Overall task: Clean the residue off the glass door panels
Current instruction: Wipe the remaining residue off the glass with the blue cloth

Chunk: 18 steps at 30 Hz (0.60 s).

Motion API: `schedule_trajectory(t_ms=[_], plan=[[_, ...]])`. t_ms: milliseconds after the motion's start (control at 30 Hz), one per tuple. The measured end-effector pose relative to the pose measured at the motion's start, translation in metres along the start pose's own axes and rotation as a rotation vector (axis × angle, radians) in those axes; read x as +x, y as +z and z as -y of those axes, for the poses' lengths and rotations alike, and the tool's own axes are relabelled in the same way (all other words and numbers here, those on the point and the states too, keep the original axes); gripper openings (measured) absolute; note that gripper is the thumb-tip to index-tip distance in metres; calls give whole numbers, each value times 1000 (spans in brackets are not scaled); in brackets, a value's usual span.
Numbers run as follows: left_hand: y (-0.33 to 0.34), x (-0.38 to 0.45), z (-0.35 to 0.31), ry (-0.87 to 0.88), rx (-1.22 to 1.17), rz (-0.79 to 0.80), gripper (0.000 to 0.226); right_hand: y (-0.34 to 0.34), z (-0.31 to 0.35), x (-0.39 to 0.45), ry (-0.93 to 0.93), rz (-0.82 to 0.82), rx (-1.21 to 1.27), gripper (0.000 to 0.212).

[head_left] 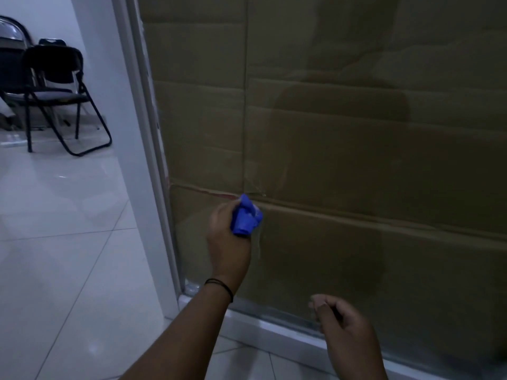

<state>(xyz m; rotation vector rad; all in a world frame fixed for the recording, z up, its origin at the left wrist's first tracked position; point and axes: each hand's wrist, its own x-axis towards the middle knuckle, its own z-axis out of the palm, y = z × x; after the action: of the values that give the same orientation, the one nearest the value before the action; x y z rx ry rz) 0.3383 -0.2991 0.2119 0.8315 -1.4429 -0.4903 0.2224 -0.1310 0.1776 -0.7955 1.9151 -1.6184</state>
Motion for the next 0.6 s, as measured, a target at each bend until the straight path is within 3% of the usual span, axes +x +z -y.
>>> schedule_trajectory(t_ms=[67,167,267,400,600], plan=[[0,5,-7,-30,-55,-28,29,-2,2,-3,-9,1,2,20],[-1,-30,0,-233,-84,-73,32,-6,2,-5,1,2,9,19],[6,-80,17,-443,-43,-43,44,-8,-1,-4,-5,-8,13,22],[25,-104,35,-599,-6,-11,46,-16,-7,-3,-36,-52,16,25],[43,-97,41,-616,17,-25,43,-30,-8,4,-41,-106,26,25]])
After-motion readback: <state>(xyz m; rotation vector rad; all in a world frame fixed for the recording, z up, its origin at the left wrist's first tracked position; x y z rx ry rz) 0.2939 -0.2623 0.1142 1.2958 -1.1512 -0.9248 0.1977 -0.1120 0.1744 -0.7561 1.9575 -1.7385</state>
